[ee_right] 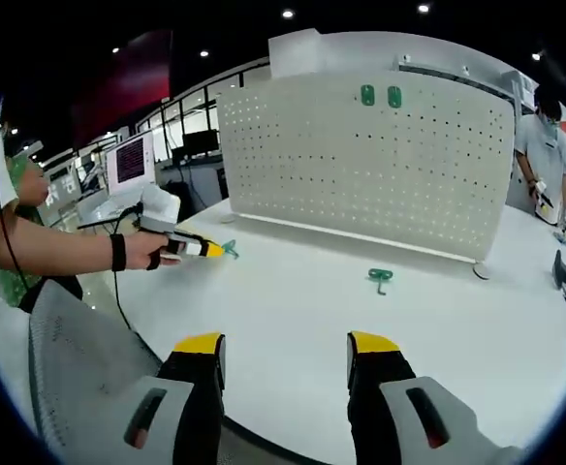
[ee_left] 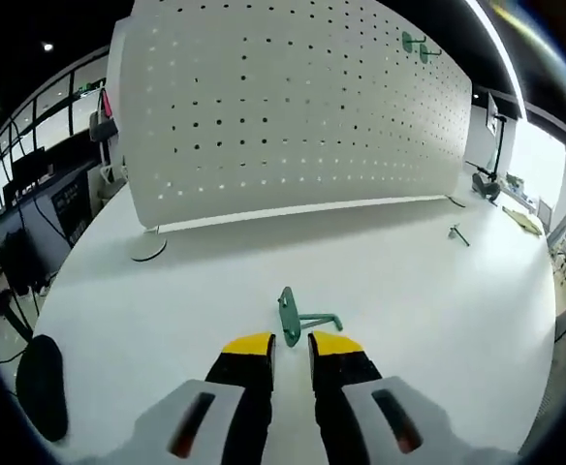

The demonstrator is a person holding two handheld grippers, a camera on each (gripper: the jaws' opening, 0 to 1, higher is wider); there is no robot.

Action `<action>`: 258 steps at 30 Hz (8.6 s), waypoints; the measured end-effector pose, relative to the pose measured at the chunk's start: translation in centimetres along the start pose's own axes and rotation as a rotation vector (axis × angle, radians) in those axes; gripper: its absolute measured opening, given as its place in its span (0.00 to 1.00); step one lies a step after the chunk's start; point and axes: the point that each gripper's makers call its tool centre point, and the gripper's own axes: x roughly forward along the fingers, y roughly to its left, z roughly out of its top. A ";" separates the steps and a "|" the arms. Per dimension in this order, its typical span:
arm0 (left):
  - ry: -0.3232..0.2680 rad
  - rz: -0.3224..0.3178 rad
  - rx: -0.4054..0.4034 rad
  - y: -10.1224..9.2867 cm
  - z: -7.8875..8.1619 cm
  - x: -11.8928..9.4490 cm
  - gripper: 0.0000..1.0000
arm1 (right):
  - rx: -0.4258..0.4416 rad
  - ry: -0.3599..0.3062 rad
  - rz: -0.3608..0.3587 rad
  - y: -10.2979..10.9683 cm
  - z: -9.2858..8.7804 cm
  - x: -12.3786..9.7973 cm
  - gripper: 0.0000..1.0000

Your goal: Insert the hook assembly into the mounting plate slot until the hook locks in place.

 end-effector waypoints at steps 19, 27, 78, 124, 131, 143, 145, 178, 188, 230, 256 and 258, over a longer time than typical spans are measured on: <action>-0.003 0.009 0.013 0.1 -0.4 0.1 0.05 | 0.006 0.000 -0.013 -0.4 -0.2 -0.5 0.51; -0.036 0.011 0.017 0.1 0.3 -0.3 0.03 | -0.005 0.005 -0.003 0.0 -0.1 -0.3 0.51; -0.110 -0.158 -0.003 -6.3 4.8 -5.3 0.01 | -0.017 -0.059 0.050 1.0 1.5 0.0 0.49; -0.117 -0.357 -0.011 -15.3 6.5 -10.0 0.01 | -0.050 -0.139 0.198 3.4 3.9 1.5 0.41; -0.113 -0.395 -0.024 -17.1 6.2 -10.8 0.01 | -0.044 -0.146 0.209 3.7 3.9 1.7 0.37; -0.128 -0.491 -0.068 -20.7 6.6 -11.8 0.01 | -0.039 -0.161 0.237 4.3 4.2 2.0 0.29; -0.133 -0.517 -0.100 -21.4 6.8 -12.0 0.01 | -0.034 -0.159 0.236 4.2 4.2 2.1 0.28; -0.135 -0.662 -0.145 -26.1 7.3 -13.6 0.01 | 0.064 -0.214 0.214 3.0 5.2 2.0 0.02; -0.136 -0.677 -0.155 -26.4 7.4 -13.8 0.01 | 0.040 -0.190 0.194 2.9 5.0 2.0 0.01; -0.273 -0.555 0.034 -23.3 7.3 -16.1 0.13 | 0.016 -0.227 0.068 2.5 7.9 1.9 0.00; -0.327 -0.566 0.179 -20.9 7.1 -18.0 0.35 | 0.025 -0.308 -0.057 0.3 13.0 4.2 0.00; -0.319 -0.566 0.169 -20.7 7.0 -18.1 0.38 | 0.029 -0.330 -0.078 -0.2 13.8 4.2 0.00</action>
